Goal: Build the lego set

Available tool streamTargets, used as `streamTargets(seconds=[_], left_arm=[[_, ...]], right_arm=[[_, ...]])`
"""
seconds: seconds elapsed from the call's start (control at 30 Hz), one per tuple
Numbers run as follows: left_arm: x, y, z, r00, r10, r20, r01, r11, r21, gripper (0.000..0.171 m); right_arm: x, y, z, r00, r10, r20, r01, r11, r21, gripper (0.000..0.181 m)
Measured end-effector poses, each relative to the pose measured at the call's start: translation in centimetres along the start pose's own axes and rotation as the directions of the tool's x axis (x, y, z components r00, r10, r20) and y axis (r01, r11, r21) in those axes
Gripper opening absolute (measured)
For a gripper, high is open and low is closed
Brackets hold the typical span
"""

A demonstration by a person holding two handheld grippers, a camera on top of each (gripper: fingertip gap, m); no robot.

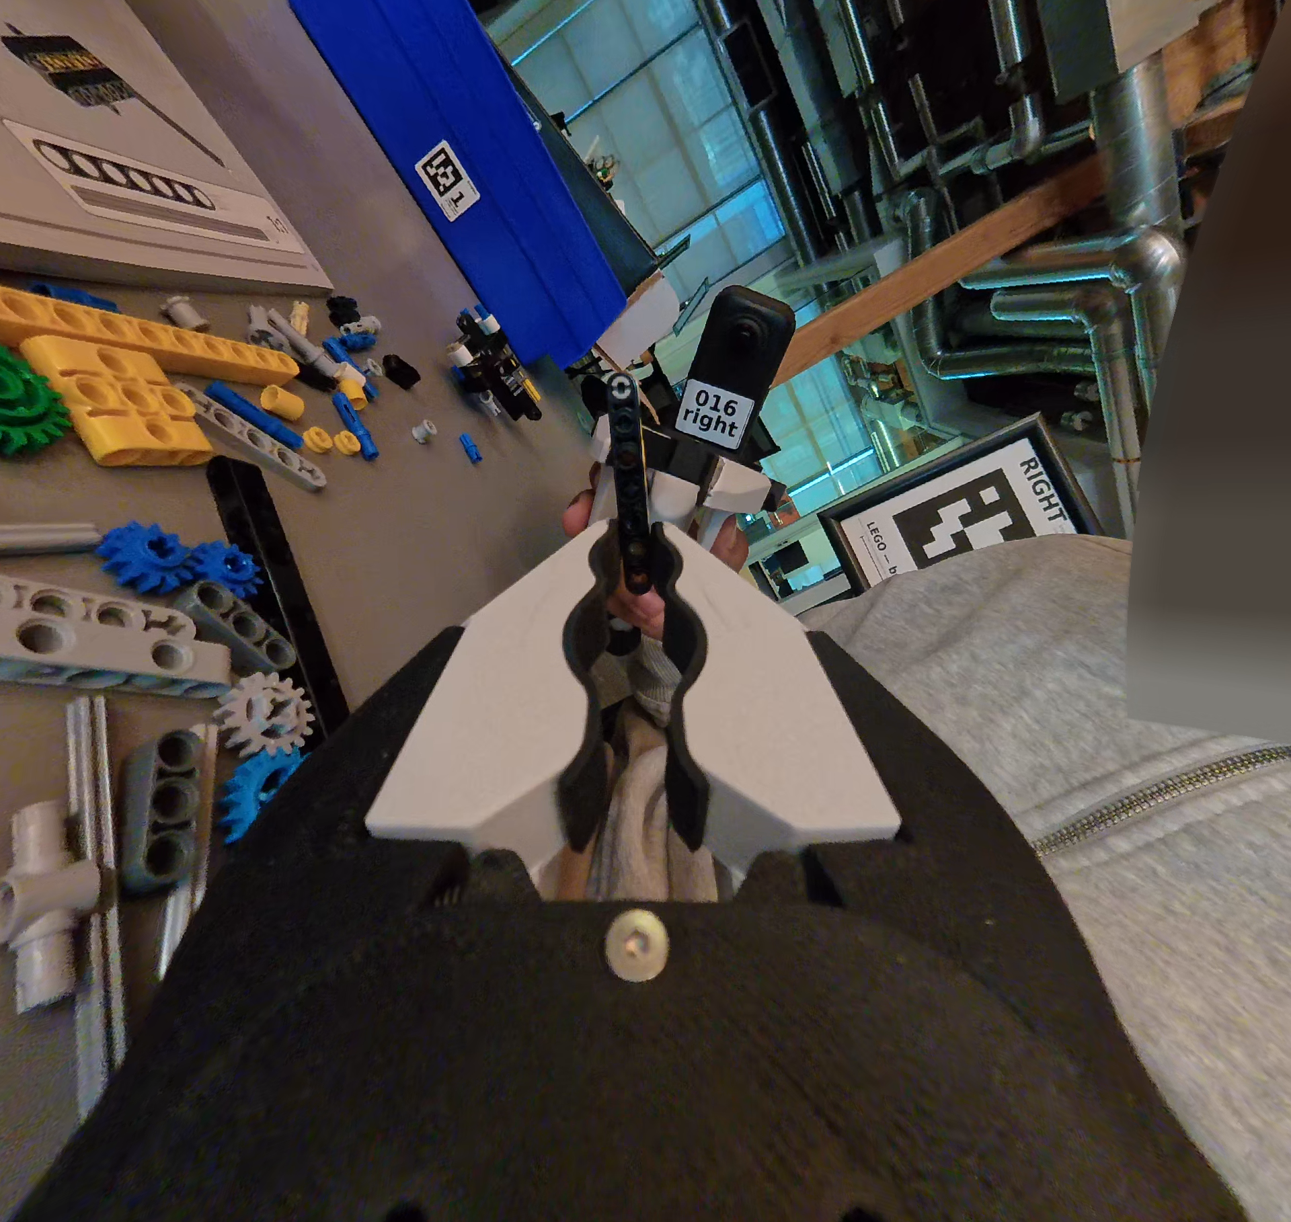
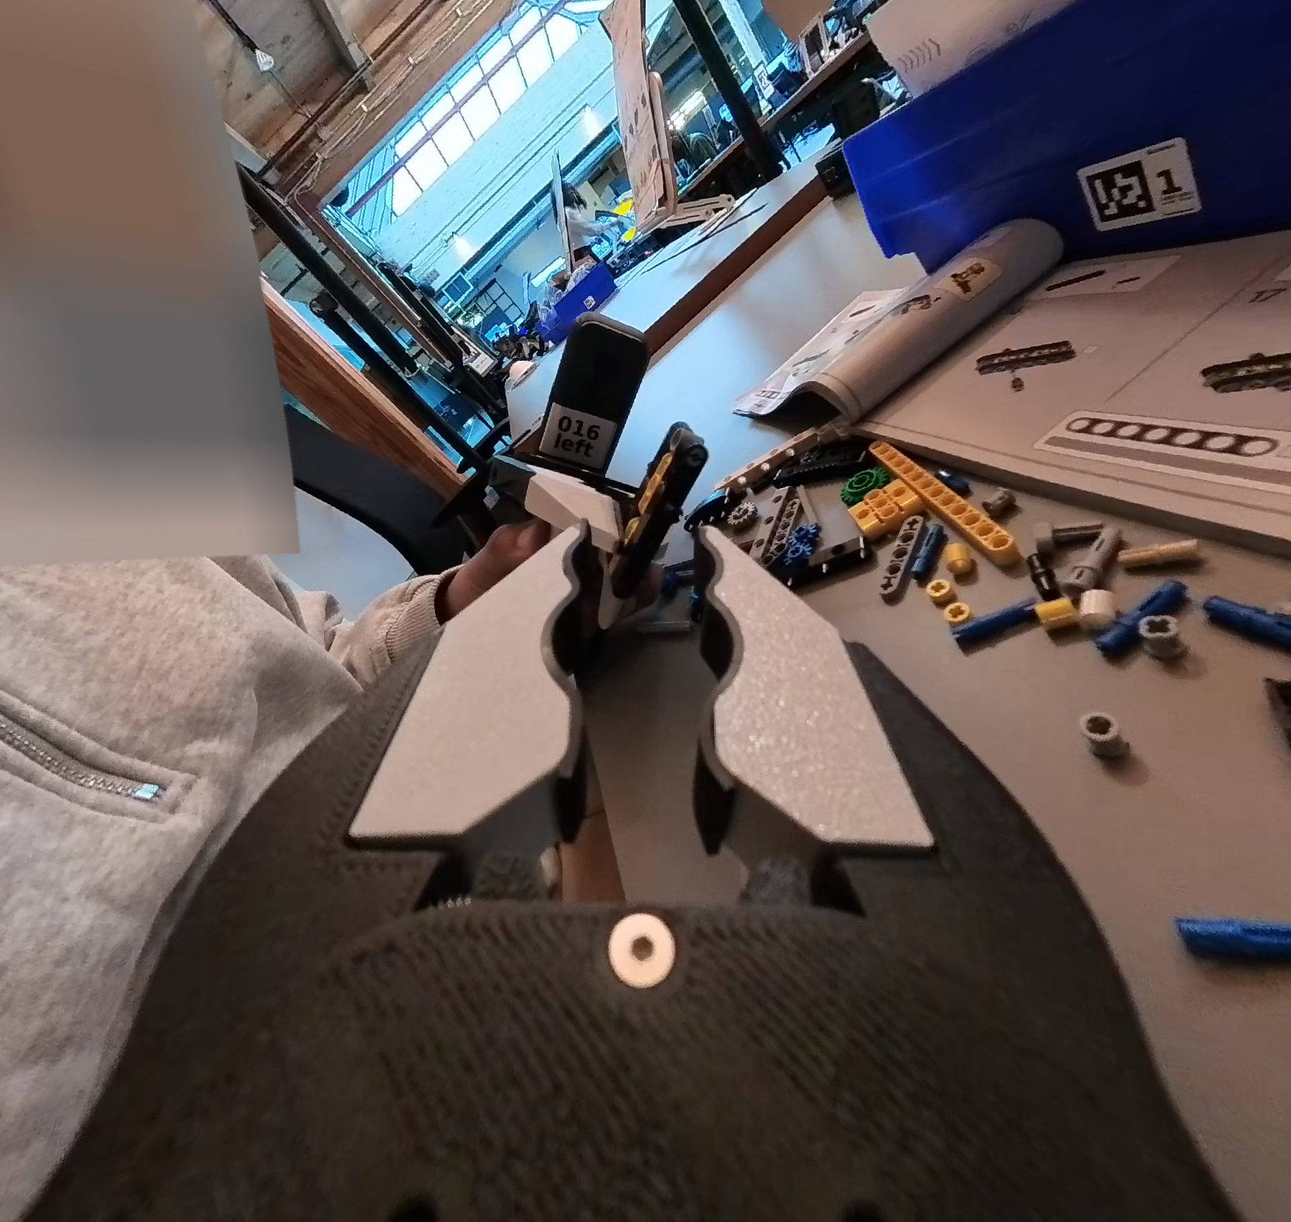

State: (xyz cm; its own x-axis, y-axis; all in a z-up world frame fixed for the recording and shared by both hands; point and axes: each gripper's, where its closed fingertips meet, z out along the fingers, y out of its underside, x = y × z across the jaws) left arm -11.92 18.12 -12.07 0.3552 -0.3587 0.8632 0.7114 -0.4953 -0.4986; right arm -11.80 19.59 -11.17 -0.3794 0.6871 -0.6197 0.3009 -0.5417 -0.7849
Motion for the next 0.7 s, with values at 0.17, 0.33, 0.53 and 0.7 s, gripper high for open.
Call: streamTargets(seconds=[0.17,0.33,0.53,0.7], left_arm=[[-0.06,-0.02,0.04,1.000,-0.003,0.001,0.003,1.000,-0.002,0.007],[-0.09,-0.10,0.05,1.000,-0.008,0.000,0.008,1.000,0.001,0.007],[-0.12,-0.06,0.09,1.000,-0.005,0.002,0.005,1.000,-0.002,0.007],[-0.12,-0.05,0.09,1.000,-0.003,0.003,0.003,1.000,-0.003,0.007]], right_arm=[[0.01,0.05,0.04,1.000,0.001,0.001,-0.001,1.000,-0.004,0.027],[0.02,0.07,0.06,1.000,0.005,0.003,-0.005,1.000,-0.006,0.027],[-0.03,0.14,0.11,1.000,-0.001,0.002,0.001,1.000,-0.010,0.028],[-0.12,0.21,0.16,1.000,-0.014,-0.001,0.014,1.000,-0.014,0.028]])
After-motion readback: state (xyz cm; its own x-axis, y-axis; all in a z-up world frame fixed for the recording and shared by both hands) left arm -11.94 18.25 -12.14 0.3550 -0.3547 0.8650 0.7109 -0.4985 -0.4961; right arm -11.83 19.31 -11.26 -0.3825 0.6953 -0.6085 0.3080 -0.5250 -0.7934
